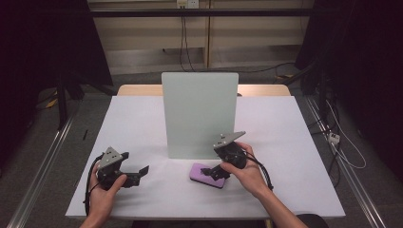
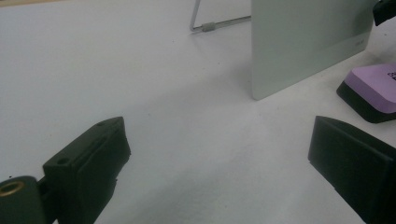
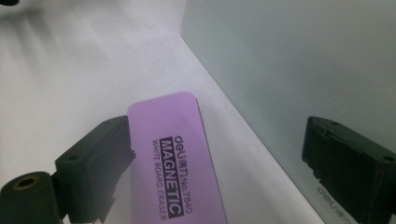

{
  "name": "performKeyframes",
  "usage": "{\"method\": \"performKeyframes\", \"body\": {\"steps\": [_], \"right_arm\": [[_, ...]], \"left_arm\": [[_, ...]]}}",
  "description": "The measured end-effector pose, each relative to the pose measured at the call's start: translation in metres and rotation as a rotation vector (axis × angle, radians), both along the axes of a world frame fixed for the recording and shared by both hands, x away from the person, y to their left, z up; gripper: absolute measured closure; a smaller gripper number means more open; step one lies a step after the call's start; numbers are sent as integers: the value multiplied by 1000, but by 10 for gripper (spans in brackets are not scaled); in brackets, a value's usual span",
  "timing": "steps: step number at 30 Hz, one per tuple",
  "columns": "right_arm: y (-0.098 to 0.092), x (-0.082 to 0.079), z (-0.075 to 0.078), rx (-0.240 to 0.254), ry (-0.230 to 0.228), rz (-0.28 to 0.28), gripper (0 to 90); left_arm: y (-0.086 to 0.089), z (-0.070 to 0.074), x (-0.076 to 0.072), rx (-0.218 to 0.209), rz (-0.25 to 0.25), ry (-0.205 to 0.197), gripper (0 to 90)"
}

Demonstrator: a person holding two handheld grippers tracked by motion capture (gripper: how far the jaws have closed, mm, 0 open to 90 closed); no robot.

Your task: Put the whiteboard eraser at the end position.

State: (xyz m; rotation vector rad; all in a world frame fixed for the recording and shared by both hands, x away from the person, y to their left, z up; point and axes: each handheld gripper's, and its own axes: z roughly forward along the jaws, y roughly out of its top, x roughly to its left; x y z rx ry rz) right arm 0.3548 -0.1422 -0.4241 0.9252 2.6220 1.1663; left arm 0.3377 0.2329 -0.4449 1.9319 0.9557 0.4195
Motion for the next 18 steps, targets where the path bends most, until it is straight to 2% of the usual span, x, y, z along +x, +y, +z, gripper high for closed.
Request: {"method": "performKeyframes", "body": {"steps": [2, 7, 11, 14, 18], "right_arm": [[-2, -2, 0, -14, -14, -17, 86], [-14, -4, -2, 5, -33, -78, 87], [-25, -7, -2, 18, -55, -123, 89], [-31, -10, -3, -2, -77, -160, 95], [-42, -14, -4, 12, -82, -198, 96]], "left_arm": [[-1, 0, 0, 4, -2, -3, 48], [-1, -1, 1, -9, 6, -4, 48], [-1, -1, 1, 5, 3, 0, 48], [-1, -1, 0, -9, 10, -3, 49], [-1, 1, 0, -2, 9, -13, 52]]}}
